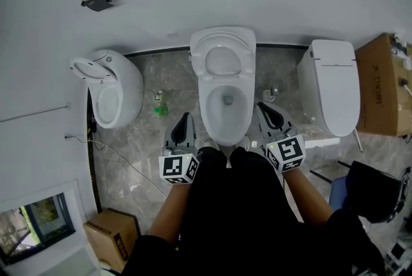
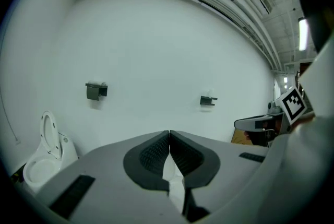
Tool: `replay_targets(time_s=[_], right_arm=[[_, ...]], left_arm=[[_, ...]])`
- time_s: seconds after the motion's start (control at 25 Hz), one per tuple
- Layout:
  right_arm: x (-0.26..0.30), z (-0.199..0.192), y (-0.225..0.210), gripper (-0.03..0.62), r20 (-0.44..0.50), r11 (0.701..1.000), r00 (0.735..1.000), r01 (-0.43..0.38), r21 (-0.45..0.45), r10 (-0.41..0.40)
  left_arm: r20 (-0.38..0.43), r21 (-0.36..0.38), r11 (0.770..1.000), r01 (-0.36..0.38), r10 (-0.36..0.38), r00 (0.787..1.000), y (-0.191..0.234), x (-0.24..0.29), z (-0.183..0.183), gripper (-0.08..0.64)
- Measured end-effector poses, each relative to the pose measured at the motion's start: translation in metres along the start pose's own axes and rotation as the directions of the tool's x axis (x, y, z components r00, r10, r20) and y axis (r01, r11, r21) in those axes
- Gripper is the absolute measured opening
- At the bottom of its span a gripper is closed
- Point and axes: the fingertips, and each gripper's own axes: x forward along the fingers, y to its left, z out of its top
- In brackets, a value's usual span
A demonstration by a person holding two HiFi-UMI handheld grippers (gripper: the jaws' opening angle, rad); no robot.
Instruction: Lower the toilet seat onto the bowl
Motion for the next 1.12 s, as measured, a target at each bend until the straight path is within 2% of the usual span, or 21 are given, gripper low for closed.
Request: replay_targets(time_s=[0.16,0.28,0.64,0.92,1.12], right_arm=[[0.023,0.001,-0.016,0.032,-0.014,0.999,1.000,0.024,-0.027,-0.024],[0.038,0.005,-0.025,0.032,-0.013,0.998,0.999,0.051,-0.030,-0.051],[0.096,0.024,-0.042,0.032,-0.029,0.995,0.996,0.084,-0.046,-0.086],[0.162,0.018,-0.055,0.032,-0.099,0.992,0.988,0.112,-0.053,-0.117],[0.201,0.011,-0.068,0.032,-0.133,0.989,0.981,0.132,-0.073,-0.140]], left_arm=[[-0.038,-0.052,0.998,-0.029,0.027,0.999,0.023,0.017,-0.017,0.015],[-0.053,-0.045,0.998,-0.033,0.030,0.998,0.034,0.031,-0.024,0.015],[-0.090,-0.014,0.999,0.046,-0.047,0.995,0.049,0.100,-0.026,0.015],[-0.145,0.005,0.992,0.129,-0.127,0.981,0.068,0.163,-0.041,0.015],[-0.169,-0.002,0.988,0.152,-0.150,0.974,0.085,0.207,-0.051,0.015]])
